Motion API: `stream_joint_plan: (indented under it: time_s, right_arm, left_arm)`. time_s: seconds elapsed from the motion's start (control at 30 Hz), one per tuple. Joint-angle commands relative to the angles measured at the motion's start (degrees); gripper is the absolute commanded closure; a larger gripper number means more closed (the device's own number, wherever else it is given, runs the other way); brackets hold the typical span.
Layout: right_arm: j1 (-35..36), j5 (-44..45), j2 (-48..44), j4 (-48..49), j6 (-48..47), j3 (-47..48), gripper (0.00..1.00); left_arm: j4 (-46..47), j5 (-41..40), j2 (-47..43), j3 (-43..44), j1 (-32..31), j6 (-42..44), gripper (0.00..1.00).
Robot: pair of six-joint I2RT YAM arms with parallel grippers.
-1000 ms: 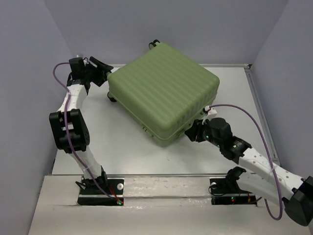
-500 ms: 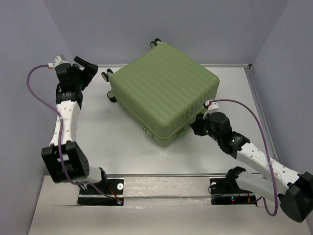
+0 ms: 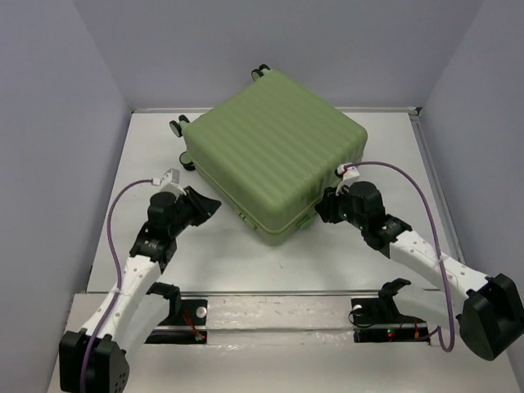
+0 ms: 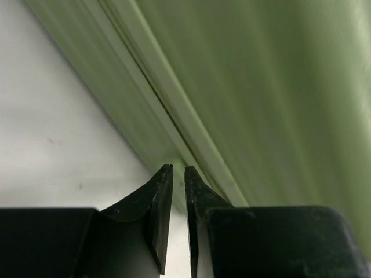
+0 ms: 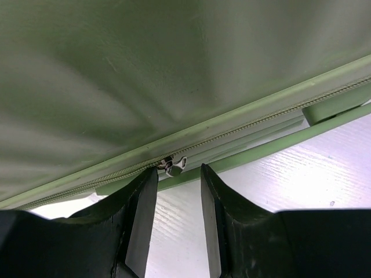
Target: Pack the luggage
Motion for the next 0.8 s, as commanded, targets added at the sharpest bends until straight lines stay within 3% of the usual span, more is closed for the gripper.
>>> stream_joint_plan:
  time_s: [0.0, 0.1, 0.23, 0.43, 0.63, 0.77]
  right_arm:
    - [-0.90, -2.26, 1.87, 5.34, -1.04, 1.02, 0.59]
    - [-1.43, -2.34, 4.51, 6.56, -0.86, 1.63, 0.62]
    - [-1.43, -3.13, 5.75, 7.71, -1.65, 2.16, 0.65]
    - [-1.43, -3.22, 4.61, 13.77, -2.09, -0.03, 0.70]
    - [-1.43, -4.53, 3.99, 18.96, -1.56, -2.76, 0.93]
    - [-1.43, -5.33, 1.80, 17.84, 0.80, -3.37, 0.93]
  left_arm:
    - [4.27, -3.88, -5.03, -6.47, -8.15, -4.03, 0.75]
    - [6.46, -8.72, -2.50, -6.83, -20.25, -5.00, 0.75]
    - [7.17, -15.58, 1.98, -4.38, -29.93, -4.13, 0.75]
    - [10.16, -18.66, 7.61, -1.82, -35.67, -3.51, 0.75]
    - [12.88, -18.75, 10.60, -0.33, -37.87, -3.69, 0.76]
    - [14.64, -18.67, 12.01, 0.81, -38.49, -3.77, 0.76]
